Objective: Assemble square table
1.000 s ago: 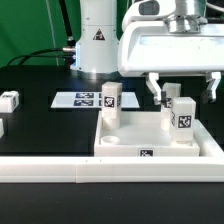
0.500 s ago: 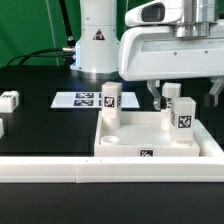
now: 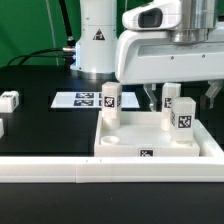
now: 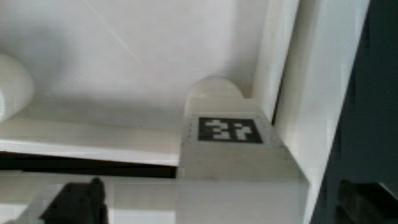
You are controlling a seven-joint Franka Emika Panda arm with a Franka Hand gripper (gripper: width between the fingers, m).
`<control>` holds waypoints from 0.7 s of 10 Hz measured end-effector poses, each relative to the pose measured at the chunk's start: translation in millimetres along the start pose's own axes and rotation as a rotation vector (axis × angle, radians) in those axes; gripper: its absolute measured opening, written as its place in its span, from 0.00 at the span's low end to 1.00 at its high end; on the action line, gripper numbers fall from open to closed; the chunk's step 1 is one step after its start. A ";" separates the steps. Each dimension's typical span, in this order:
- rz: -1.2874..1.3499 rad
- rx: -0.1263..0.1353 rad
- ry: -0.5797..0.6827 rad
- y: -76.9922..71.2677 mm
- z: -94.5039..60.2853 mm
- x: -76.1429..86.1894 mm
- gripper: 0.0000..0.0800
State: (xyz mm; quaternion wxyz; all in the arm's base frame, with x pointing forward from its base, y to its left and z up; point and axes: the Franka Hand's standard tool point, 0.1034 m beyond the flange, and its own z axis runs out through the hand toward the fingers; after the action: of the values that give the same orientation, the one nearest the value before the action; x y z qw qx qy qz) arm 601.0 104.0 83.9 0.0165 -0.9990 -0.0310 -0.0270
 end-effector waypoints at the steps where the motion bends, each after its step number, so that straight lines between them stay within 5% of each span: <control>1: 0.000 0.000 0.000 0.1 0.0 0.0 0.65; 3: 0.000 0.000 0.000 0.1 0.1 0.0 0.36; 7: 0.043 0.001 0.000 -0.1 0.2 -0.1 0.36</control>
Offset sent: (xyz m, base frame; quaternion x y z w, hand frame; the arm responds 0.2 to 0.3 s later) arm 0.0000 0.0000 0.0000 0.0000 0.0000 0.0000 1.0000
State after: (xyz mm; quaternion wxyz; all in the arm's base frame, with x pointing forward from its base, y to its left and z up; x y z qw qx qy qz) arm 600.9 104.1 83.7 0.0177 -0.9994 -0.0095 -0.0265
